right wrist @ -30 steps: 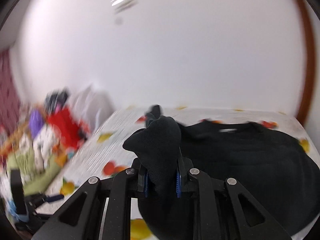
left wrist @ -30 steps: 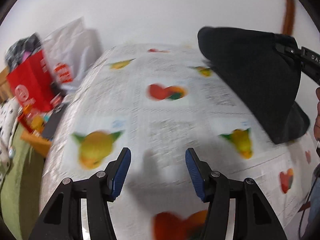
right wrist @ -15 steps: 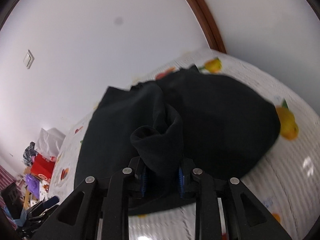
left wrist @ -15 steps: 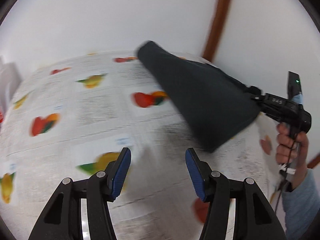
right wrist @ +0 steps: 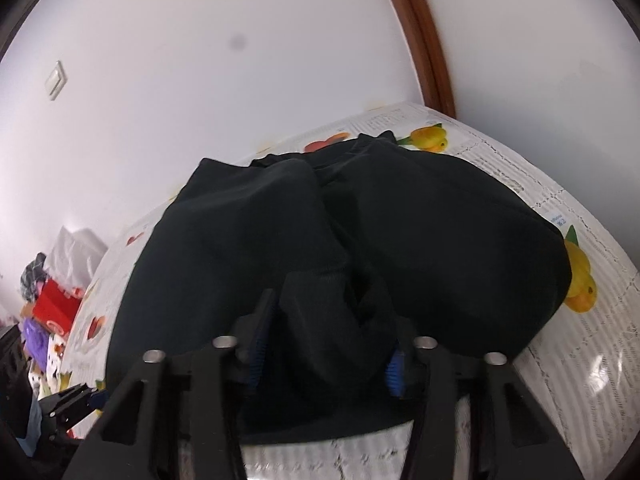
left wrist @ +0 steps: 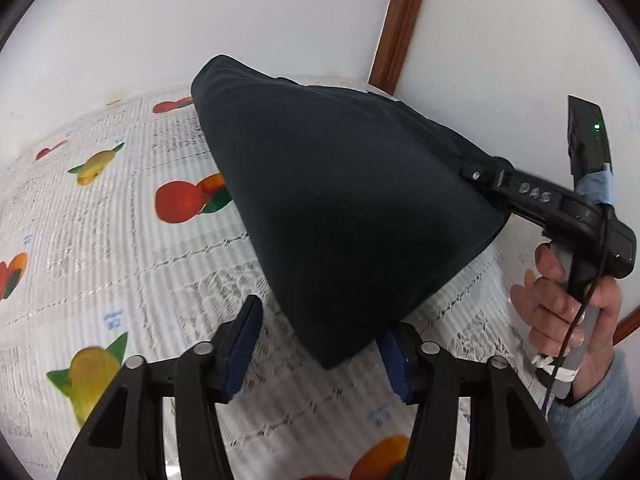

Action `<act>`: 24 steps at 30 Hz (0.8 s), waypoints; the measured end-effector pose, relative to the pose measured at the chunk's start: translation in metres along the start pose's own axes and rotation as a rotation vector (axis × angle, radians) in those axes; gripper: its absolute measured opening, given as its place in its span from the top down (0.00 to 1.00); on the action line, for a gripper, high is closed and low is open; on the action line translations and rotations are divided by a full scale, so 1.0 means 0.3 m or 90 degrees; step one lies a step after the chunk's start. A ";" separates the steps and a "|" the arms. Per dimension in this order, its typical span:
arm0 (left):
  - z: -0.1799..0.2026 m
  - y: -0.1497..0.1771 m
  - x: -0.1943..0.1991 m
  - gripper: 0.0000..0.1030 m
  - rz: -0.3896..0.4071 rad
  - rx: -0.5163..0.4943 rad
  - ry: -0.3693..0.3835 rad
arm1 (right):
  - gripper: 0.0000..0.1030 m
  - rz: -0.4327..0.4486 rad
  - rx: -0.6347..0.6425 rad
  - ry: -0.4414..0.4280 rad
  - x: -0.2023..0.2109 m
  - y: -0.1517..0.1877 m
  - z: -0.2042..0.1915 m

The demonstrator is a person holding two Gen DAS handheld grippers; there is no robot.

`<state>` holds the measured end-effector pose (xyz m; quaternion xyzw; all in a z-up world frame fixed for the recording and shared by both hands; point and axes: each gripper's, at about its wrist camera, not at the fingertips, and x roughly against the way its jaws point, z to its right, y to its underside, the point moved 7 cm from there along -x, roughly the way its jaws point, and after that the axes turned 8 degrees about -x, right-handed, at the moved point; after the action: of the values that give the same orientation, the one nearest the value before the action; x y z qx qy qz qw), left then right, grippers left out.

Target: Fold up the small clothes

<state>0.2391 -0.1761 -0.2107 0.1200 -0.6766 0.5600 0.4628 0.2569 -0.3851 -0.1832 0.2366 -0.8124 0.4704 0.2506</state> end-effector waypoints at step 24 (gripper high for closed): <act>-0.560 0.297 0.312 0.88 0.052 0.157 -0.165 | 0.83 -0.100 0.145 -0.122 -0.198 0.240 -0.630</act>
<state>0.2103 0.0340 -0.2064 0.2195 -0.6609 0.6369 0.3306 0.2925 -0.1774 -0.1854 0.3697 -0.7529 0.5141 0.1795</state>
